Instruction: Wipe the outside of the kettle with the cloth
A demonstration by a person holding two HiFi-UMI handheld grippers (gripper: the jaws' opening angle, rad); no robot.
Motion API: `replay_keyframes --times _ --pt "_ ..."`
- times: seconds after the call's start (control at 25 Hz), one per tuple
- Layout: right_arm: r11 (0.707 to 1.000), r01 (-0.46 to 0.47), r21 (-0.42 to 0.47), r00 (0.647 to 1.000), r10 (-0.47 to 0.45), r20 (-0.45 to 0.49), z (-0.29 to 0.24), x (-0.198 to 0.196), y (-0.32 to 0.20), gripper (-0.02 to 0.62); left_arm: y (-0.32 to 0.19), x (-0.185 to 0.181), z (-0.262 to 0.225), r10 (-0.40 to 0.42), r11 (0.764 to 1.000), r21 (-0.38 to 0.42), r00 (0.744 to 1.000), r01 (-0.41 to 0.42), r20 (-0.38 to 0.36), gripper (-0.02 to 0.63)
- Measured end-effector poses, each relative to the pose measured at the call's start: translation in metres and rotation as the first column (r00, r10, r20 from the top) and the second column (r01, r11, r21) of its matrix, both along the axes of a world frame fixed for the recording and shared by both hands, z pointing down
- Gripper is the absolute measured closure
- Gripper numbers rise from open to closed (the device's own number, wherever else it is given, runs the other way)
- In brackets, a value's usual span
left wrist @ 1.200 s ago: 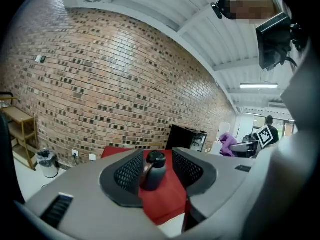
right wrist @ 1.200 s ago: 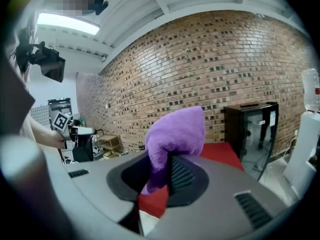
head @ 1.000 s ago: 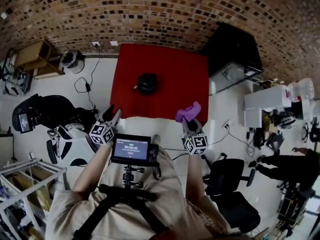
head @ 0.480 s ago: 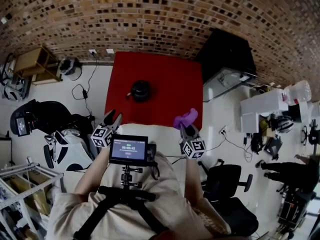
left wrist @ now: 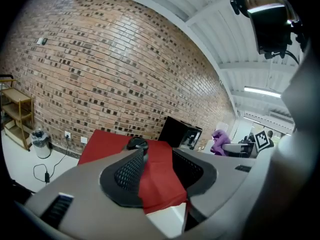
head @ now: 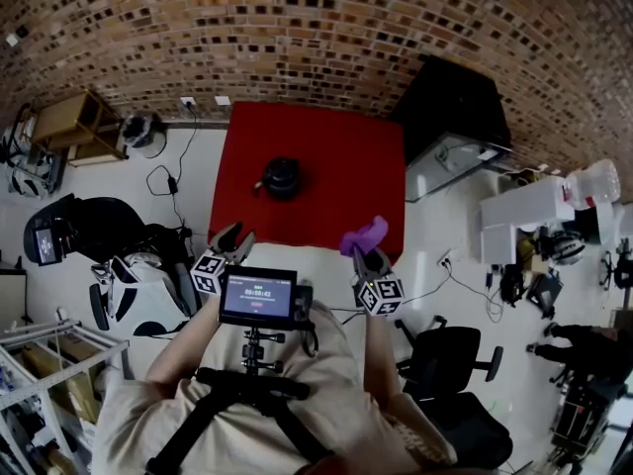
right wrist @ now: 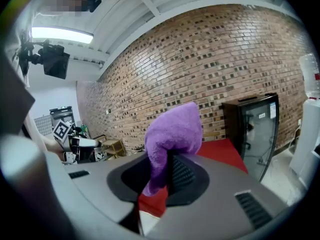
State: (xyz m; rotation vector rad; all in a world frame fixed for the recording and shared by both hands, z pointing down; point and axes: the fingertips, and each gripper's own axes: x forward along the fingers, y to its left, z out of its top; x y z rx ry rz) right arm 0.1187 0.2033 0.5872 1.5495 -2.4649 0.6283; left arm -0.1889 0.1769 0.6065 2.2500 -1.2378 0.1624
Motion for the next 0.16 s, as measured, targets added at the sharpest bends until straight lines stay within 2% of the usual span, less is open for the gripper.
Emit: replay_keyframes --times 0.16 --pt "1.000 0.009 -0.009 1.000 -0.009 0.000 0.0044 -0.0064 0.0072 0.503 0.0086 -0.0009 0.0041 0.008 1.000 -0.011 1.000 -0.008 0.004 0.431"
